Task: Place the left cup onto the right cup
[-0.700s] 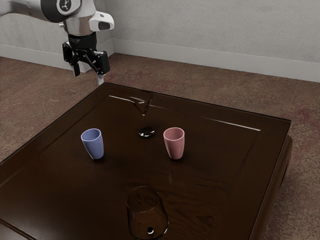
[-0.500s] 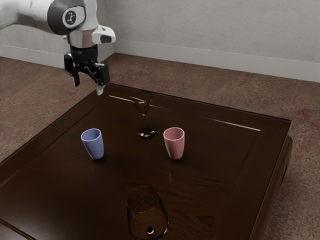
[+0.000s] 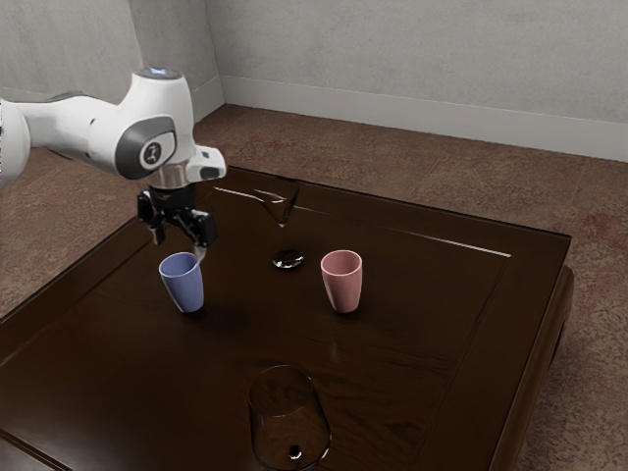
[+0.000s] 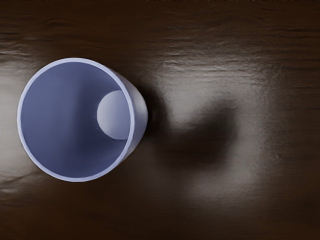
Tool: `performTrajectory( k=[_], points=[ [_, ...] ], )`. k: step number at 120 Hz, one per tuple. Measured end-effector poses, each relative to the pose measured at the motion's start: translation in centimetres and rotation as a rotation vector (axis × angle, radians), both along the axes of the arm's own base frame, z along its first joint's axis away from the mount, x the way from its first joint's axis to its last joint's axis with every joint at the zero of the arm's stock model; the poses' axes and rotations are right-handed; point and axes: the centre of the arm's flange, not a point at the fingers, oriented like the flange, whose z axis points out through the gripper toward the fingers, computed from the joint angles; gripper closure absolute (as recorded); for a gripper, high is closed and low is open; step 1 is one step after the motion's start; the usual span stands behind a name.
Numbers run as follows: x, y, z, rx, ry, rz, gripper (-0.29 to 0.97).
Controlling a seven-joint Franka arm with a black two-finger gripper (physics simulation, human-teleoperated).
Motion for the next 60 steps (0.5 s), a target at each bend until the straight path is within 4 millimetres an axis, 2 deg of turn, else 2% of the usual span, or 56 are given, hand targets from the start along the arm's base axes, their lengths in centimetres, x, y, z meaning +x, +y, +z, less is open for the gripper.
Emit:
performTrajectory(
  k=[19,43,60],
  points=[
    [0.8,-0.6,-1.4,-0.001,-0.046,-0.012,0.00],
    [2.3,1.6,-5.1,0.000,-0.062,0.004,0.00],
    [3.0,1.9,-7.3,0.000,-0.071,-0.005,0.00]
  ],
)
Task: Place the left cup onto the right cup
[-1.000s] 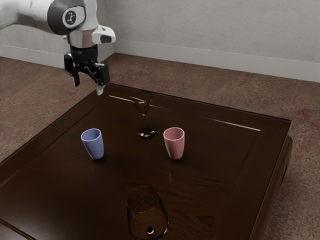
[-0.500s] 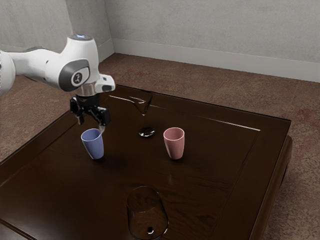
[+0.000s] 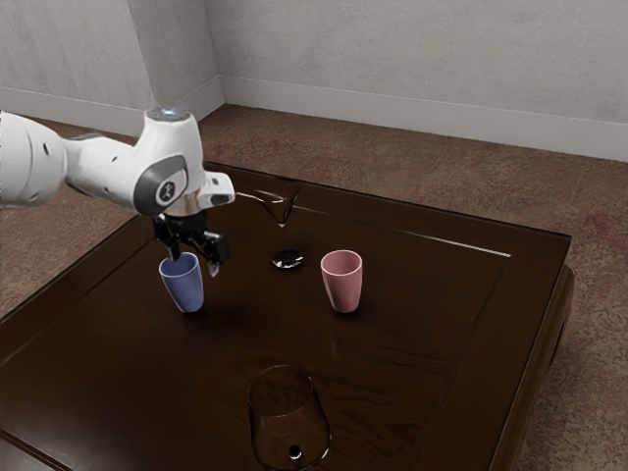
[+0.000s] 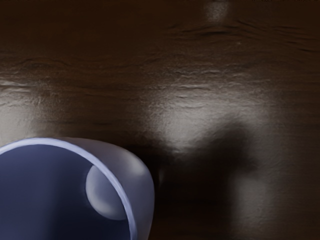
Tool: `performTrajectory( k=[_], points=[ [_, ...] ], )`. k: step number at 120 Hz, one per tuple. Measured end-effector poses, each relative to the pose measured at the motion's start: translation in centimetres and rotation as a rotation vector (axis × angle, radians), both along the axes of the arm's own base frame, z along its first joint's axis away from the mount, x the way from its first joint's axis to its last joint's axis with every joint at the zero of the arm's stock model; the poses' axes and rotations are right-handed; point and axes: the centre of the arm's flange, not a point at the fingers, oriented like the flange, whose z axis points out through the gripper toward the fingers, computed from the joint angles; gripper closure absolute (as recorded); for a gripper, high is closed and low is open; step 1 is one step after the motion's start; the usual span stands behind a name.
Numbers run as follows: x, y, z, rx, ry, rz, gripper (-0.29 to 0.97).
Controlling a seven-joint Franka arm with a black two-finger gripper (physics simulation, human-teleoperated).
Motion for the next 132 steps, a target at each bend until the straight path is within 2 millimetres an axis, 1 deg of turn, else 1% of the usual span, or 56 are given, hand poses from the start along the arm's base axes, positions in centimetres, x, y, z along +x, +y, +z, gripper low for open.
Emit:
performTrajectory(
  k=[15,22,36,49,67,75,86,98,110,119,127,132],
  points=[
    [0.4,0.1,-1.4,-0.001,-0.008,-0.008,0.00],
    [0.5,0.4,-2.3,-0.003,-0.010,-0.006,0.01],
    [0.7,1.4,-3.6,-0.008,-0.013,0.008,0.07],
    [0.7,2.2,-4.4,-0.015,-0.017,0.024,0.20],
    [0.8,2.4,-4.7,-0.019,-0.026,0.024,0.48],
    [0.8,2.4,-4.7,-0.019,-0.030,0.023,0.58],
    [0.9,2.4,-4.6,-0.019,-0.034,0.022,0.66],
    [0.9,2.3,-4.6,-0.021,-0.036,0.022,0.71],
    [0.9,2.3,-4.0,-0.021,-0.040,0.024,0.74],
    [0.8,1.7,-2.2,-0.023,-0.052,0.021,0.75],
    [0.8,-0.7,0.5,-0.030,-0.071,-0.007,0.76],
    [0.8,-3.1,2.1,-0.033,-0.081,-0.040,0.77]
  ],
)
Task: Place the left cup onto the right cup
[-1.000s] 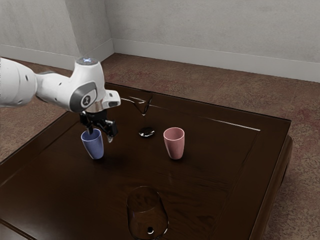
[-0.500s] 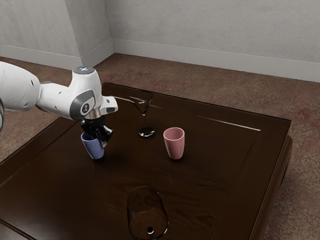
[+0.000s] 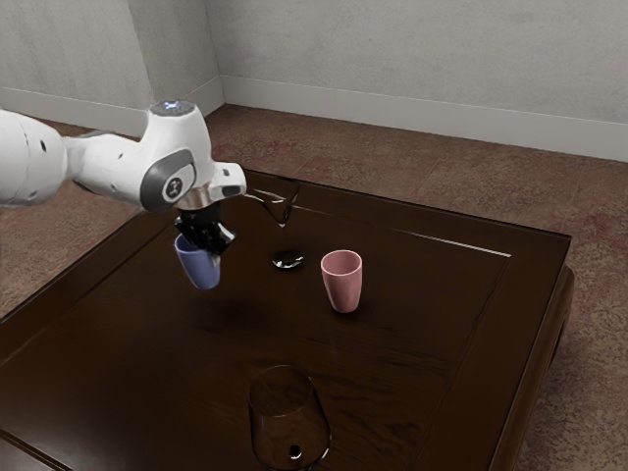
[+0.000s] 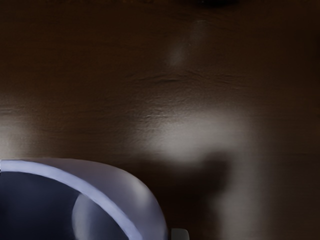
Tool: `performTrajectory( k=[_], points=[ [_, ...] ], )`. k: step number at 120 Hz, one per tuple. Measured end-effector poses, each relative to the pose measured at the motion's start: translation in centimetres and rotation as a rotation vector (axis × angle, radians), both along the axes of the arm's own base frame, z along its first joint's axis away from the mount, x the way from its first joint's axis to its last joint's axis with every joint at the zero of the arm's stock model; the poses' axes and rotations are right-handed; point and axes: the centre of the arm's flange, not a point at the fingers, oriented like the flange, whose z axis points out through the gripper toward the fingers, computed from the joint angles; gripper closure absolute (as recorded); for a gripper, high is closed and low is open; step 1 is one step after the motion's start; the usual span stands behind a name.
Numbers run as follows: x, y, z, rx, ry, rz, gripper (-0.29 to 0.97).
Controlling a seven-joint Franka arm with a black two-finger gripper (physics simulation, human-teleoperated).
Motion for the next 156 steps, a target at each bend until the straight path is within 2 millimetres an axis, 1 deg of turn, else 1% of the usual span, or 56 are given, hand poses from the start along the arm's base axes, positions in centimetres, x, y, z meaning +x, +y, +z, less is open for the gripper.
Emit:
performTrajectory(
  k=[6,10,19,31,35,45,52,62,74,82,93,102,110,127,138,156],
  points=[
    [-0.2,-3.2,1.5,0.005,-0.005,-0.044,0.77],
    [-0.2,-5.0,2.2,0.007,-0.008,-0.066,0.77],
    [1.1,-9.0,5.3,0.003,-0.032,-0.106,0.78],
    [3.8,-12.4,9.1,-0.017,-0.050,-0.125,0.78],
    [4.7,-13.3,9.9,-0.027,-0.047,-0.129,0.78],
    [6.8,-15.2,9.7,-0.052,-0.013,-0.137,0.78],
    [7.6,-16.7,9.3,-0.062,0.015,-0.150,0.78],
    [9.0,-18.6,7.9,-0.082,0.048,-0.165,0.78],
    [9.5,-21.0,6.1,-0.075,0.082,-0.189,0.78],
    [9.4,-22.0,5.5,-0.066,0.096,-0.196,0.78],
    [9.8,-22.7,5.7,-0.053,0.087,-0.199,0.78],
    [10.0,-22.6,6.1,-0.040,0.078,-0.193,0.78],
    [10.3,-22.3,6.0,-0.031,0.072,-0.189,0.78],
    [11.2,-22.2,5.1,-0.021,0.055,-0.188,0.78],
    [11.4,-22.7,4.9,-0.018,0.044,-0.195,0.78],
    [11.8,-22.8,3.7,-0.018,0.038,-0.196,0.78]
  ],
)
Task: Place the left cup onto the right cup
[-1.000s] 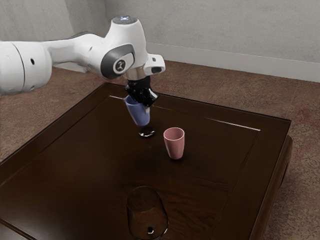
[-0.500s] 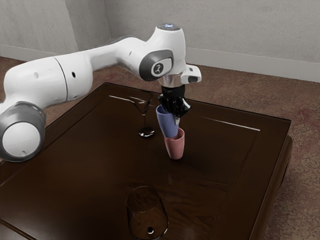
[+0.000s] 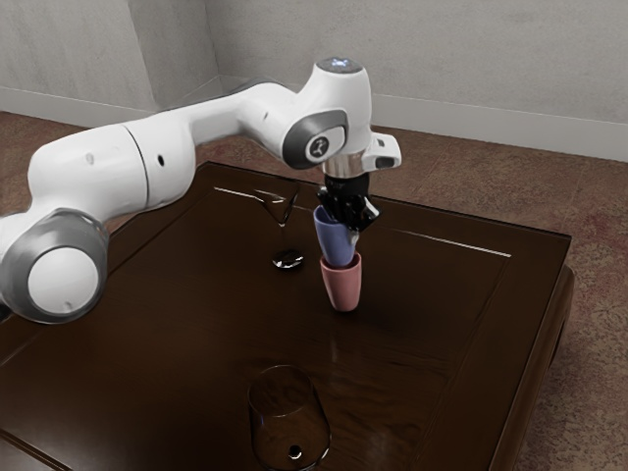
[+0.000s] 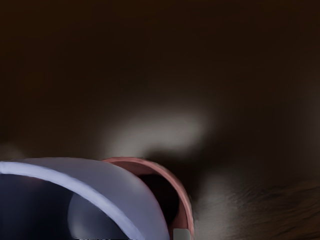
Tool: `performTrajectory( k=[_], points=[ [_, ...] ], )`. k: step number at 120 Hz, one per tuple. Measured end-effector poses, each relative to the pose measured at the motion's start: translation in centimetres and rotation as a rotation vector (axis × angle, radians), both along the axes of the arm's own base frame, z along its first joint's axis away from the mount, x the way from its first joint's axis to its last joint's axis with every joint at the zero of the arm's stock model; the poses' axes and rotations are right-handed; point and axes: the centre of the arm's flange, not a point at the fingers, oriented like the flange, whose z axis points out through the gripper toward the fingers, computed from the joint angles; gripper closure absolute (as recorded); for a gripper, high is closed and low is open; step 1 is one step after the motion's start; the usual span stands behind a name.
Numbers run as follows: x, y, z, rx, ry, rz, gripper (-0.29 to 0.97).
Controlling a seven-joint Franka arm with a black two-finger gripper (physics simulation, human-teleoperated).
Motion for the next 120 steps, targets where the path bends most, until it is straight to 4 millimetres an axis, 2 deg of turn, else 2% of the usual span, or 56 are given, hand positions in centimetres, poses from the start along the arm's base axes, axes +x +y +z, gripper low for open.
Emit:
performTrajectory(
  k=[43,84,108,120],
  points=[
    [0.1,-0.1,-1.5,-0.007,0.008,0.006,0.78],
    [0.1,-0.3,-1.7,-0.028,0.015,0.012,0.51],
    [-0.6,-1.6,0.3,-0.022,-0.005,-0.002,0.45],
    [-1.2,-2.3,2.5,-0.011,-0.028,-0.008,0.43]
  ],
)
